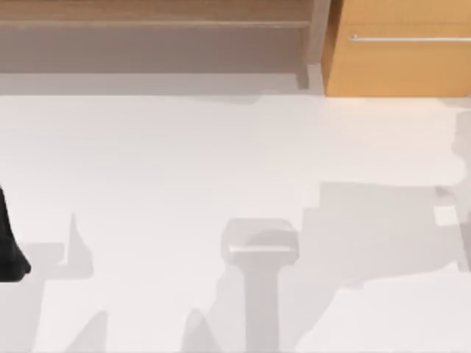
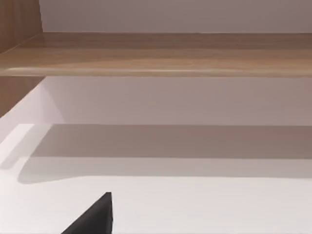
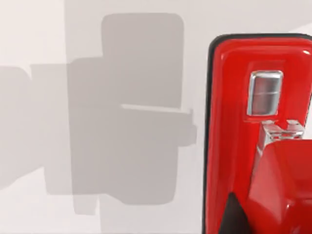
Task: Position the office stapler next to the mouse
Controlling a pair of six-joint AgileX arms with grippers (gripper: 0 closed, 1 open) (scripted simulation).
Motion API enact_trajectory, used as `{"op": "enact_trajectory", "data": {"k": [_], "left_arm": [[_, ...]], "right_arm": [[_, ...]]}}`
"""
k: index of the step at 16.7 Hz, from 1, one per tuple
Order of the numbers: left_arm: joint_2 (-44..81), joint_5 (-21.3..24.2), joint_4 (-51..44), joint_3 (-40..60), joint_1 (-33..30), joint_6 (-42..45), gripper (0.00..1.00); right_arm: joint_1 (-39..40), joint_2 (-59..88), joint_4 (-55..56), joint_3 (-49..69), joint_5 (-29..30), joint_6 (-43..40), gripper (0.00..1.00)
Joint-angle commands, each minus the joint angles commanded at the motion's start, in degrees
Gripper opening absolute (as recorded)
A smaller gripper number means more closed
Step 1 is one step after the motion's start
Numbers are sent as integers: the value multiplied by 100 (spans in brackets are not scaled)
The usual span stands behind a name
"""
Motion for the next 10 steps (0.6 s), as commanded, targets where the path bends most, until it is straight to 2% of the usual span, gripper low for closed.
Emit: {"op": "enact_trajectory", "data": {"k": [10], "left_arm": [[0, 0, 0, 0, 0, 0, 100]], "right_arm": [[-50, 318, -20, -2, -11, -268, 0]]}}
